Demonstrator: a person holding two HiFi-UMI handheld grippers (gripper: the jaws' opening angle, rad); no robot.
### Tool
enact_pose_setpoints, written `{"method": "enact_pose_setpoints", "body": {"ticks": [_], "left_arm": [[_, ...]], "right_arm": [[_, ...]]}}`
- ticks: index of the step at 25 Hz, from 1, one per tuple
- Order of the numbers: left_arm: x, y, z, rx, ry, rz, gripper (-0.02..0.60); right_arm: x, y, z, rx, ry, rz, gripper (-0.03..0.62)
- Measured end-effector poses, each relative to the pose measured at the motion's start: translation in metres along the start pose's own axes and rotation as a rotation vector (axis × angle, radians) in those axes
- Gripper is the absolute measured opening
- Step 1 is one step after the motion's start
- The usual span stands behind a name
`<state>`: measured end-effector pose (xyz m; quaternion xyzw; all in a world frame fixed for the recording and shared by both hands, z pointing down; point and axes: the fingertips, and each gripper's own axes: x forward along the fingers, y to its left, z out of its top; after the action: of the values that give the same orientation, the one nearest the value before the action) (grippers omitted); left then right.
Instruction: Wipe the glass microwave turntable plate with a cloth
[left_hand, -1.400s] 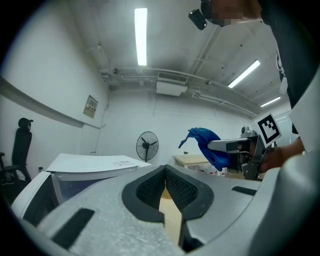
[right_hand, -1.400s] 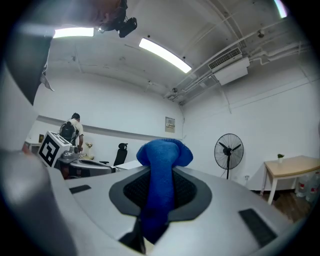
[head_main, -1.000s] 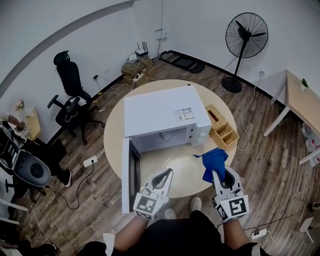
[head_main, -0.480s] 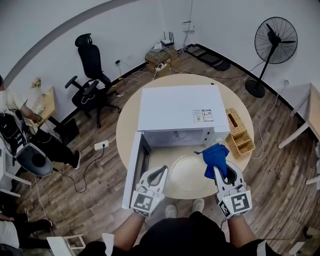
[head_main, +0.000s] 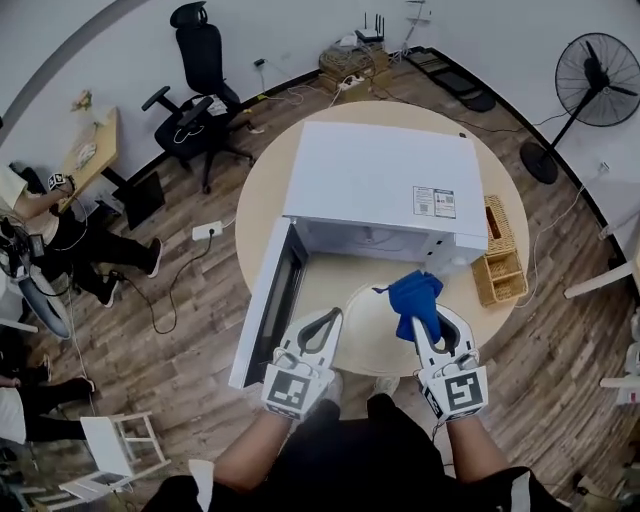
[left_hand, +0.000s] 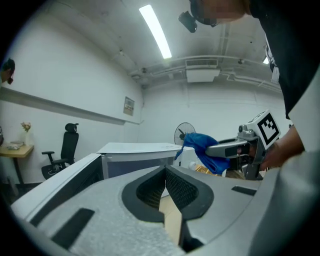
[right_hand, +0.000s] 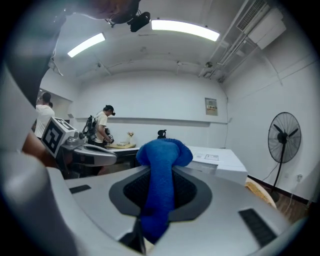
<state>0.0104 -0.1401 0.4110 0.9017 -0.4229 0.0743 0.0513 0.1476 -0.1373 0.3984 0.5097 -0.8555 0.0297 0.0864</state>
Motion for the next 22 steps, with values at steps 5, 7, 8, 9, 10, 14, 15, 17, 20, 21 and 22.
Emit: {"method": "enact_pose_setpoints", "body": {"ticks": [5, 7, 8, 9, 10, 14, 15, 17, 20, 21, 22], "left_arm": [[0.002, 0.005, -0.013, -0.030, 0.023, 0.038, 0.006], [0.000, 0.006, -0.018, -0.044, 0.021, 0.059, 0.006], [-0.002, 0.008, -0.021, -0.051, 0.021, 0.070, 0.006], [-0.004, 0.011, -0.024, -0.060, 0.023, 0.082, 0.006], [-0.006, 0.013, -0.028, -0.070, 0.029, 0.095, 0.006], [-0.012, 0.018, -0.038, -0.107, 0.047, 0.134, 0.006], [-0.014, 0.018, -0.041, -0.113, 0.049, 0.140, 0.006], [-0.015, 0.019, -0.044, -0.125, 0.053, 0.151, 0.006], [-0.020, 0.020, -0.051, -0.128, 0.064, 0.162, 0.006], [-0.022, 0.021, -0.054, -0.128, 0.069, 0.169, 0.006], [-0.023, 0.022, -0.057, -0.130, 0.072, 0.176, 0.006]], "right_arm": [[0.024, 0.014, -0.035, 0.015, 0.074, 0.072, 0.074], [0.033, 0.021, -0.047, 0.008, 0.108, 0.109, 0.074], [0.037, 0.025, -0.054, 0.009, 0.122, 0.125, 0.074], [0.042, 0.030, -0.061, 0.012, 0.135, 0.139, 0.074], [0.046, 0.034, -0.068, 0.015, 0.148, 0.151, 0.074], [0.059, 0.050, -0.095, 0.014, 0.216, 0.199, 0.074], [0.062, 0.054, -0.101, 0.009, 0.234, 0.211, 0.074], [0.067, 0.063, -0.113, -0.006, 0.268, 0.232, 0.074], [0.073, 0.076, -0.128, -0.020, 0.312, 0.261, 0.074], [0.075, 0.080, -0.134, -0.027, 0.324, 0.271, 0.074], [0.078, 0.083, -0.141, -0.037, 0.339, 0.281, 0.074]]}}
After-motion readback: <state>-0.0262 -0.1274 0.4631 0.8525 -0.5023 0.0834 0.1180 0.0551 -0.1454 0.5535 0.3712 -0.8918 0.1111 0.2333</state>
